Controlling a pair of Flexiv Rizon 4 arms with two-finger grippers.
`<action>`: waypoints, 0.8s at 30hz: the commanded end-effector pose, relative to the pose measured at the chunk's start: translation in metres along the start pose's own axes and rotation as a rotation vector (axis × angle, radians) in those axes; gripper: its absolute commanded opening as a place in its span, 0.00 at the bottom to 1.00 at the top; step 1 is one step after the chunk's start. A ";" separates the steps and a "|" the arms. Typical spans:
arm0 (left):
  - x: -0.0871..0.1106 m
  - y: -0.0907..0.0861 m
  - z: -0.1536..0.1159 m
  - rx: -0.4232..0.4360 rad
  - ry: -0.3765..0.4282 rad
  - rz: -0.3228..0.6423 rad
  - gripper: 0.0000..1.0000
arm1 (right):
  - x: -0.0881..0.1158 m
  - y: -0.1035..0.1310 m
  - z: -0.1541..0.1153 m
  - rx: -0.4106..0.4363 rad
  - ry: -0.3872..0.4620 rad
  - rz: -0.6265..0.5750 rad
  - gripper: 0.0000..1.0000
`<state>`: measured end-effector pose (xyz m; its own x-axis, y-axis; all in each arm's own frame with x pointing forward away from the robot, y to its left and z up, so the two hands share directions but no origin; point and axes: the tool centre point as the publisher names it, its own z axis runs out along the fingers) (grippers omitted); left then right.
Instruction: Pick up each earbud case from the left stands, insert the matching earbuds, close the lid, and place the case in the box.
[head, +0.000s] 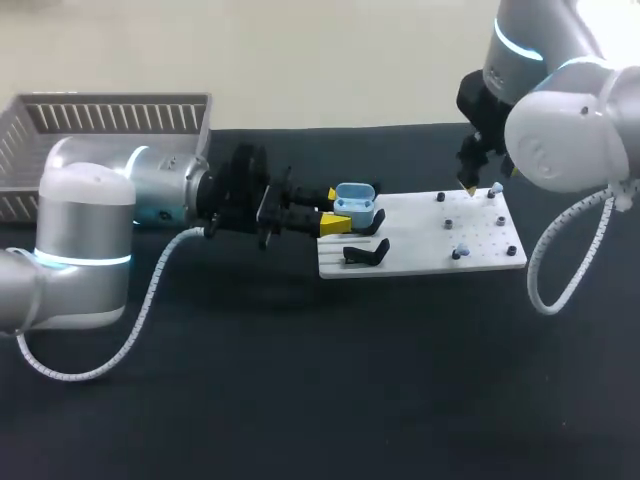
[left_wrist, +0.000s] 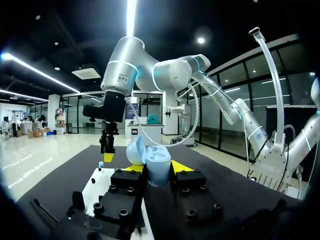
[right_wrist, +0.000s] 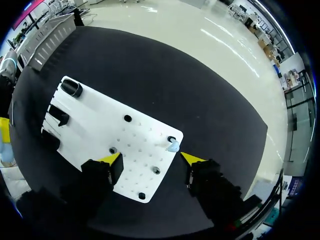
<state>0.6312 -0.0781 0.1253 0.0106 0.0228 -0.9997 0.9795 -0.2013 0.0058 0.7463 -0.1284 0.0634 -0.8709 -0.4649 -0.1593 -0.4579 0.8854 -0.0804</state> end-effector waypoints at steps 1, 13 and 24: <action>0.001 -0.001 0.000 -0.002 -0.003 0.003 0.00 | 0.006 0.000 0.005 0.002 -0.003 -0.007 0.69; 0.001 -0.001 0.000 -0.002 -0.003 0.003 0.00 | 0.004 -0.012 0.017 0.008 0.006 -0.010 0.49; 0.001 -0.001 0.000 -0.002 -0.003 0.003 0.00 | -0.001 -0.021 0.031 0.012 0.019 -0.015 0.45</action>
<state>0.6312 -0.0781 0.1253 0.0105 0.0228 -0.9997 0.9795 -0.2013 0.0057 0.7571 -0.1461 0.0368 -0.8664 -0.4778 -0.1448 -0.4678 0.8783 -0.0993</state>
